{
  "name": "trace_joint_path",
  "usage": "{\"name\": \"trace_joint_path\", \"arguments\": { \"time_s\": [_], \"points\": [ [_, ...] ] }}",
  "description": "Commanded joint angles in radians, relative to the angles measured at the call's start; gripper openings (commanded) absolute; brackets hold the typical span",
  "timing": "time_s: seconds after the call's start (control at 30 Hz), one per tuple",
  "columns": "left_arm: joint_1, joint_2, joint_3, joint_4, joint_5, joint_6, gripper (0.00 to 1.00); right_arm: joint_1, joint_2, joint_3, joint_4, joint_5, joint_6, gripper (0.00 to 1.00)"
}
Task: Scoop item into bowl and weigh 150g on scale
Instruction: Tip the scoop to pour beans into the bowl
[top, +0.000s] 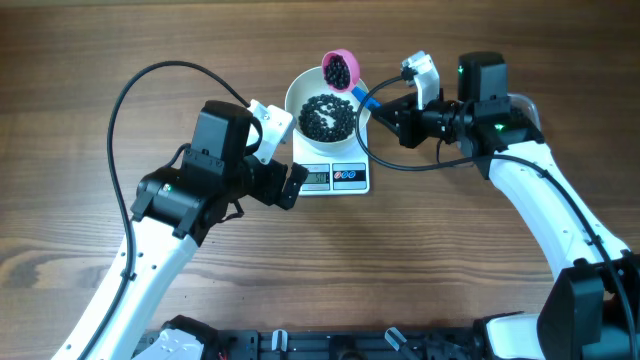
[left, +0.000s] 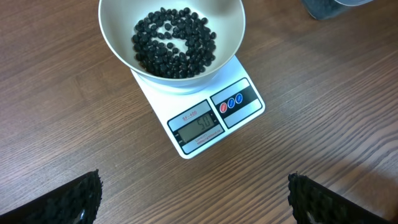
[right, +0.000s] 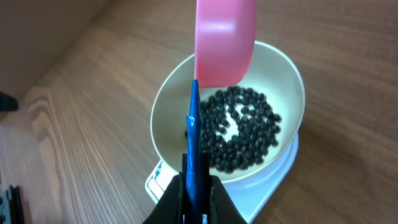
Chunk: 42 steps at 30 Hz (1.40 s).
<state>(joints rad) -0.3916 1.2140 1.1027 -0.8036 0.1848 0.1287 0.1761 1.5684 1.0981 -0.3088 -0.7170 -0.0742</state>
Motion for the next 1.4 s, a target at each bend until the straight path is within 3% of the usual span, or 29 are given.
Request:
{"name": "trace_joint_path", "arguments": {
  "time_s": [0.0,0.33,0.57,0.7,0.97,1.13,1.37],
  "points": [
    [-0.004,0.004,0.021,0.002,0.016,-0.006,1.00,0.004,0.012,-0.001,-0.055,-0.012,-0.108,0.04],
    [-0.004,0.004,0.021,0.002,0.016,-0.006,1.00,0.043,0.012,-0.001,-0.084,0.190,-0.326,0.04],
    [-0.004,0.004,0.021,0.002,0.016,-0.006,1.00,0.086,0.012,-0.001,-0.040,0.262,-0.331,0.04],
    [-0.004,0.004,0.021,0.002,0.016,-0.006,1.00,0.089,0.012,-0.001,-0.042,0.276,-0.423,0.04],
    [-0.004,0.004,0.021,0.002,0.016,-0.006,1.00,0.090,0.012,-0.001,0.026,0.276,-0.460,0.04],
    [-0.004,0.004,0.021,0.002,0.016,-0.006,1.00,0.090,0.012,-0.001,0.025,0.277,-0.610,0.04],
    [-0.004,0.004,0.021,0.002,0.016,-0.006,1.00,0.101,0.003,0.003,0.063,0.275,-0.602,0.04]
  ]
}}
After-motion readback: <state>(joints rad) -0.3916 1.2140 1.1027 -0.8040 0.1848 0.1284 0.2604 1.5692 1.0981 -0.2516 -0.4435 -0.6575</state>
